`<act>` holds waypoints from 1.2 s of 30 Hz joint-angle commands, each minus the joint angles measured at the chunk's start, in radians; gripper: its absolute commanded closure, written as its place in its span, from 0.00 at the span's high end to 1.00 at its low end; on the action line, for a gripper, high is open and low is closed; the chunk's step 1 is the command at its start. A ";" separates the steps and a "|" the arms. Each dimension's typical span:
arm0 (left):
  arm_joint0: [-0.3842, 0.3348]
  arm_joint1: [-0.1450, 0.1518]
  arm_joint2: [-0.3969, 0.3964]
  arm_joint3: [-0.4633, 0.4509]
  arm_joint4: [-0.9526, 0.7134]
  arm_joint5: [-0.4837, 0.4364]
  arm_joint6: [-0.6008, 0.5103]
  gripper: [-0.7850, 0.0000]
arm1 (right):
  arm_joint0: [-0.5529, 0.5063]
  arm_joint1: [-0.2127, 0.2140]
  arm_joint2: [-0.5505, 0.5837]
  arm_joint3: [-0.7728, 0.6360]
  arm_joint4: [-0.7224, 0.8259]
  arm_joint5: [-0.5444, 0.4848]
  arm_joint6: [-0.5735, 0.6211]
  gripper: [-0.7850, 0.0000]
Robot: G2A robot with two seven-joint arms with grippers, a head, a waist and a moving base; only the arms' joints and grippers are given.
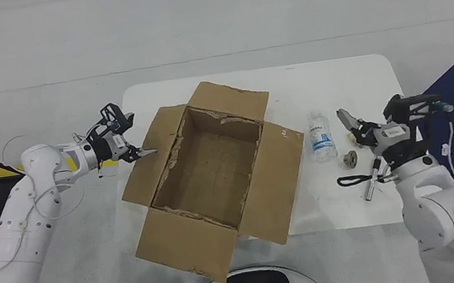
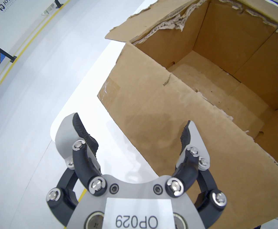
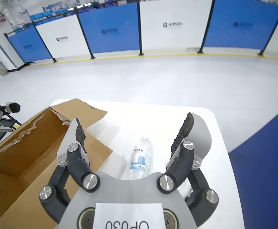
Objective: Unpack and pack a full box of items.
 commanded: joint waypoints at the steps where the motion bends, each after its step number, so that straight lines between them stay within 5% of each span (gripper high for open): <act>1: 0.000 0.000 0.000 0.000 0.000 0.000 0.000 1.00 | 0.001 -0.002 0.010 0.042 0.042 0.040 0.061 1.00; 4: 0.000 0.000 0.000 0.000 0.000 0.000 0.000 1.00 | 0.026 0.001 0.024 0.115 0.072 0.076 0.185 1.00; 7: 0.000 0.000 0.000 0.000 0.000 0.000 0.000 1.00 | 0.068 0.003 0.017 0.190 0.072 0.125 0.302 0.85; 8: 0.000 0.000 0.000 0.000 0.000 0.000 0.000 1.00 | 0.080 0.003 0.011 0.215 0.076 0.137 0.334 0.68; 12: 0.000 0.000 0.000 0.000 0.000 0.000 0.000 1.00 | 0.127 0.006 -0.011 0.305 0.076 0.162 0.446 0.49; 26: 0.000 0.000 0.000 0.000 0.000 0.000 0.000 1.00 | 0.157 0.003 -0.005 0.415 -0.035 0.366 0.437 0.49; 36: 0.000 0.000 0.000 0.000 0.000 0.000 0.000 1.00 | 0.263 0.007 -0.023 0.542 -0.039 0.308 0.470 0.44</act>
